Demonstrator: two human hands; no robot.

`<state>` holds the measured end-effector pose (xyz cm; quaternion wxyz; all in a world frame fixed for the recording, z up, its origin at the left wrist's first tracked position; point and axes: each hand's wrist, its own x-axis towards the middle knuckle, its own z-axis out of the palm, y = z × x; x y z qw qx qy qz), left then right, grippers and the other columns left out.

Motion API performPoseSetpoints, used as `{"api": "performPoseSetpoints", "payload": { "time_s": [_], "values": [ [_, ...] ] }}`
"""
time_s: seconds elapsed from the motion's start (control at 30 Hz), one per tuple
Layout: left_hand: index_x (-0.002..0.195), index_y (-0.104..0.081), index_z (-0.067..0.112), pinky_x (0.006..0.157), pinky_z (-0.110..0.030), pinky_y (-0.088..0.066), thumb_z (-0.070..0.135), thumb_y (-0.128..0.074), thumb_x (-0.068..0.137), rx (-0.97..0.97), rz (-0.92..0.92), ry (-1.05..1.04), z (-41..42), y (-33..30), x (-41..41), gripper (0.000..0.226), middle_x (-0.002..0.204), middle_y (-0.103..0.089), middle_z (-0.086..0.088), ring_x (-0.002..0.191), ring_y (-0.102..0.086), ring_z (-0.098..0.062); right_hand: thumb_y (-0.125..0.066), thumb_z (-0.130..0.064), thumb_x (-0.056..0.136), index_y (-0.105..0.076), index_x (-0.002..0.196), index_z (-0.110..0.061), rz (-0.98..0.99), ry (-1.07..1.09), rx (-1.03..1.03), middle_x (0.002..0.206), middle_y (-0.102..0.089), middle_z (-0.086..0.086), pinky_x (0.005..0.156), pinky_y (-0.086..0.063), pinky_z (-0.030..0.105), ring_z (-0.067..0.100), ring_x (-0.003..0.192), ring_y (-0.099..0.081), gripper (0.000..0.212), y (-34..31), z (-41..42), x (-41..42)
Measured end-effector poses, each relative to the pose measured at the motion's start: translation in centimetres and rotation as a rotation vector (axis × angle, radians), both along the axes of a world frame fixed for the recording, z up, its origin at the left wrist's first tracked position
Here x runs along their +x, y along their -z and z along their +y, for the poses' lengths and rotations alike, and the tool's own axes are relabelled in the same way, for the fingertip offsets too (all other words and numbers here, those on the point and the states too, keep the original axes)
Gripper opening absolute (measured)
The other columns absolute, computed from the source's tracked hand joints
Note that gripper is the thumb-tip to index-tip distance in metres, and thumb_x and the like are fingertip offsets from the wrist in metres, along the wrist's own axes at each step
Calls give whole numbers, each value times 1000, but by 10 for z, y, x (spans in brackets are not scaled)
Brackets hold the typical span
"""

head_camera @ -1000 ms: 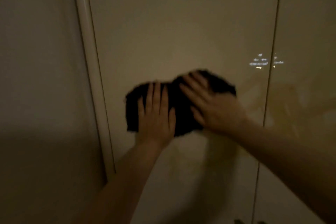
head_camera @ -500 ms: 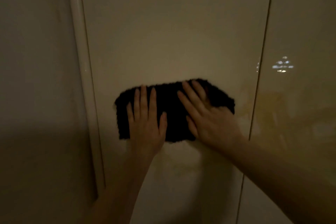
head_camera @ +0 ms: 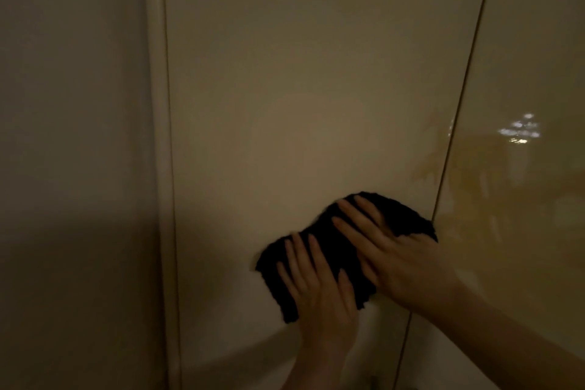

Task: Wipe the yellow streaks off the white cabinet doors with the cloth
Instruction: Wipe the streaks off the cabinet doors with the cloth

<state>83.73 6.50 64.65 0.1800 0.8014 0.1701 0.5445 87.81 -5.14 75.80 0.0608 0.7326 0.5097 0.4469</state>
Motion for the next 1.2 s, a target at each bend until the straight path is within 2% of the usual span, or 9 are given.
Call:
{"api": "performPoseSetpoints", "payload": {
  "time_s": [0.23,0.37,0.43,0.5,0.6,0.73,0.87,1.0,1.2],
  "values": [
    [151,-19,3,115,-55,-13,31,-27,98,222,-49,34,-7,-102,5,59,157,-21,-18,146,-20,-31,-40,-24,95,-35,149,-14,-155,-10,168,158,-27,8,54,-47,27,22,145,-26,55,-79,-14,11],
    [153,-11,6,119,-52,-9,30,-25,98,391,-72,5,12,-209,8,61,160,-19,-15,148,-15,-29,-36,-23,100,-34,149,-11,-201,40,368,158,-28,10,90,-47,35,26,146,-24,51,-159,-6,7],
    [154,-12,7,120,-51,-8,30,-23,101,439,-75,-8,18,-224,11,59,162,-15,-14,149,-11,-27,-34,-23,101,-32,150,-12,-178,53,433,159,-26,10,94,-44,34,24,147,-21,51,-167,-4,8],
    [154,-13,8,120,-50,-8,31,-22,102,454,-83,-35,22,-220,12,58,162,-14,-13,150,-9,-26,-33,-22,100,-30,151,-12,-140,59,508,159,-24,10,84,-47,31,24,147,-20,51,-155,-1,7],
    [155,-10,10,120,-50,-9,33,-17,103,469,-79,-35,27,-183,14,58,163,-11,-11,150,-7,-25,-30,-22,100,-25,152,-8,-75,54,544,160,-20,13,90,-44,31,27,149,-13,53,-106,-2,8],
    [155,-6,12,120,-49,-8,33,-16,104,455,-14,-8,37,-88,1,57,162,-8,-9,149,-12,-28,-34,-20,97,-23,152,-9,104,9,465,162,-10,9,55,-45,22,25,149,-7,57,-15,-2,2],
    [155,4,16,117,-51,-10,37,-9,104,433,87,-4,35,-17,-7,57,162,1,-3,149,-4,-24,-36,-25,94,-15,154,-15,273,27,392,164,-3,4,41,-38,14,20,150,-4,65,64,-5,-4],
    [155,5,17,118,-46,0,39,-10,104,468,138,12,41,-17,-12,58,164,11,-1,150,8,-18,-37,-26,93,-12,154,-16,279,33,395,164,0,2,45,-43,13,19,150,-3,67,74,-7,-4],
    [150,-22,7,116,-48,-11,35,-34,94,569,55,53,69,-105,-12,63,158,-16,-11,146,-16,-28,-43,-22,96,-31,150,-12,67,-13,441,161,-15,4,53,-51,27,21,148,-14,57,-6,13,-1]
  ]
}}
